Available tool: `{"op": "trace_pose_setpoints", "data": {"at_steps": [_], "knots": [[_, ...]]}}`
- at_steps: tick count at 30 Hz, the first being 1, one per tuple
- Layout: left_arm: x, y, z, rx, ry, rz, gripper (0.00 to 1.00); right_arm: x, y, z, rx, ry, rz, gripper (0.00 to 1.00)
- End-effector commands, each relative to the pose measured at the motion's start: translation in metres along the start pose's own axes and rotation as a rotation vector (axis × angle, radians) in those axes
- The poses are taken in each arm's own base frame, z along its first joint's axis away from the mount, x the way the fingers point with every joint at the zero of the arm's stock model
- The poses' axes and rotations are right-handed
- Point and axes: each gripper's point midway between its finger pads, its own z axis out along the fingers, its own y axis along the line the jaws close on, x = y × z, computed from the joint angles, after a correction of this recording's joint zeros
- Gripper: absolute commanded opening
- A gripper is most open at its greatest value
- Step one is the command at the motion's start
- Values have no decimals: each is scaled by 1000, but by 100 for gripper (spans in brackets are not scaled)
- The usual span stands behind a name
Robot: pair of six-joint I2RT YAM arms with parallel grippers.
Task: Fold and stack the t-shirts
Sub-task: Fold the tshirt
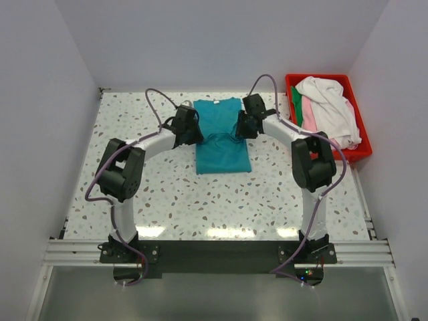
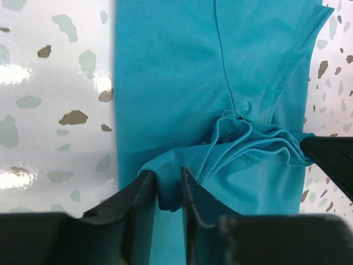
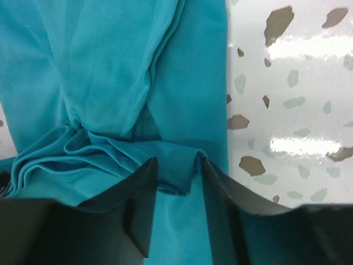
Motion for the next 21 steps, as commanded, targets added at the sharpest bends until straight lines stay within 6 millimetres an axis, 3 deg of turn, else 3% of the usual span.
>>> {"op": "trace_pose_setpoints", "data": {"at_steps": [1,3,4,8,9,11,12,14,18,21], "knots": [[-41,-13,-3,69,-91,12,33,-38,21,-10,-89,-77,-32,50],[-49,-9,-7,71,-113,14,61,-47,21,-18,-84,-104,-54,65],[-50,-7,-9,70,-117,19,76,-49,22,-22,-87,-110,-59,68],[-60,-4,-31,63,-172,26,79,-59,16,-49,-56,-168,-64,69],[-58,-3,-33,58,-168,25,79,-50,15,-49,-58,-149,-63,68],[-53,-4,-39,51,-160,30,73,-45,22,-60,-64,-169,-77,60],[-50,-6,-41,53,-159,37,70,-33,22,-58,-56,-151,-89,54],[-36,-11,-44,46,-135,61,61,-19,38,-58,-88,-150,-122,44],[-13,-25,-39,74,-98,74,35,10,65,-42,-144,-97,-188,39],[-4,-30,-25,85,-61,82,24,8,79,-35,-183,-97,-194,38]]}}
